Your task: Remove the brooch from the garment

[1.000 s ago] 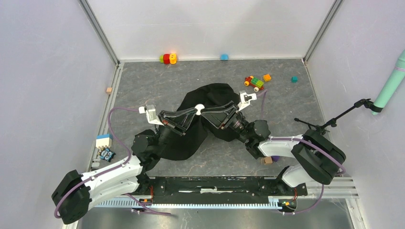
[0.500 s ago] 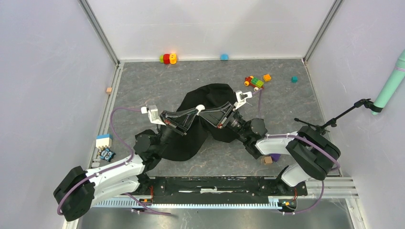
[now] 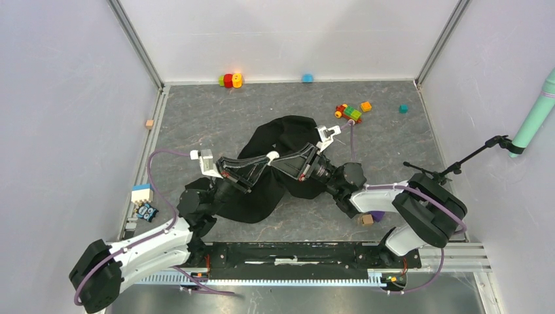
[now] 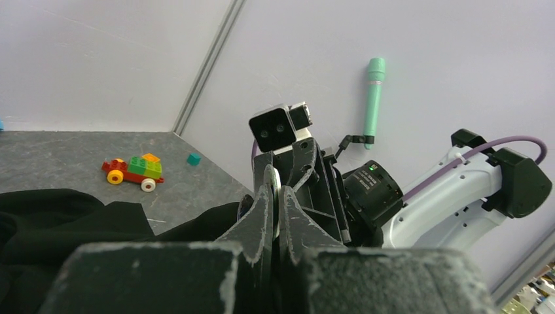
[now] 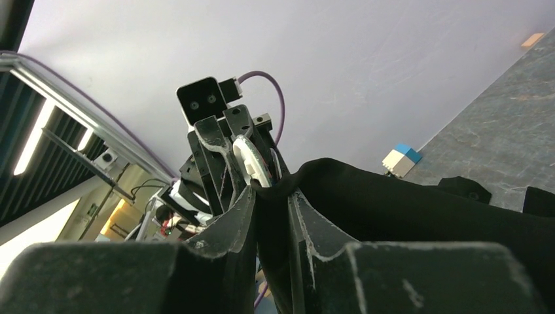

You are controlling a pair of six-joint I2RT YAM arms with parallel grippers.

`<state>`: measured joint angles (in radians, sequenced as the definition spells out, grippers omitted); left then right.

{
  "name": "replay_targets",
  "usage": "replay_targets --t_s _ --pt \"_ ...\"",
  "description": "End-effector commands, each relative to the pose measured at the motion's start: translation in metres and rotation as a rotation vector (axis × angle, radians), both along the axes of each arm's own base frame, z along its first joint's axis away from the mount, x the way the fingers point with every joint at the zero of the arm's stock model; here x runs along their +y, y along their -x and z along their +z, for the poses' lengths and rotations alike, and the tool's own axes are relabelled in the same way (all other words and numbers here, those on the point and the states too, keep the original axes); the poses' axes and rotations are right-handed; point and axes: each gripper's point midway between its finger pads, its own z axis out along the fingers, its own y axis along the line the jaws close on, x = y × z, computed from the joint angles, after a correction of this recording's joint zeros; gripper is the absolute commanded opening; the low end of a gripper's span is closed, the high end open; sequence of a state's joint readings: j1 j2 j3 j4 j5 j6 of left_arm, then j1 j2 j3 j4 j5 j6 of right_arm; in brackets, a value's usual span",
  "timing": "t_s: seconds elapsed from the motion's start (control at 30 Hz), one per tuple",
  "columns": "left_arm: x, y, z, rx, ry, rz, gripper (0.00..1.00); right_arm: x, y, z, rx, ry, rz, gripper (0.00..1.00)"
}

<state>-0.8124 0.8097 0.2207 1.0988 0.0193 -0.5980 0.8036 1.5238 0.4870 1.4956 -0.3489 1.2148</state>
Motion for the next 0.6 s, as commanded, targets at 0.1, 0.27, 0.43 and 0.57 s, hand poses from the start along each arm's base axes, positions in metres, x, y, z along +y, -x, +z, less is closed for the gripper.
replay_targets --t_s 0.1,0.27,0.43,0.57 --pt "-0.008 0.025 -0.004 -0.001 -0.037 -0.118 0.07 -0.019 0.032 0.062 -0.304 -0.141 0.012 0.0" --pt "-0.003 0.02 -0.012 0.126 -0.091 -0.095 0.33 -0.014 0.031 0.04 -0.356 0.022 -0.015 0.0" --pt "-0.01 0.03 -0.016 0.179 -0.276 -0.156 0.43 -0.008 0.034 0.025 -0.404 0.15 0.012 0.0" --pt "-0.015 0.036 -0.016 0.204 -0.323 -0.23 0.48 -0.004 0.038 0.013 -0.418 0.22 0.054 0.0"
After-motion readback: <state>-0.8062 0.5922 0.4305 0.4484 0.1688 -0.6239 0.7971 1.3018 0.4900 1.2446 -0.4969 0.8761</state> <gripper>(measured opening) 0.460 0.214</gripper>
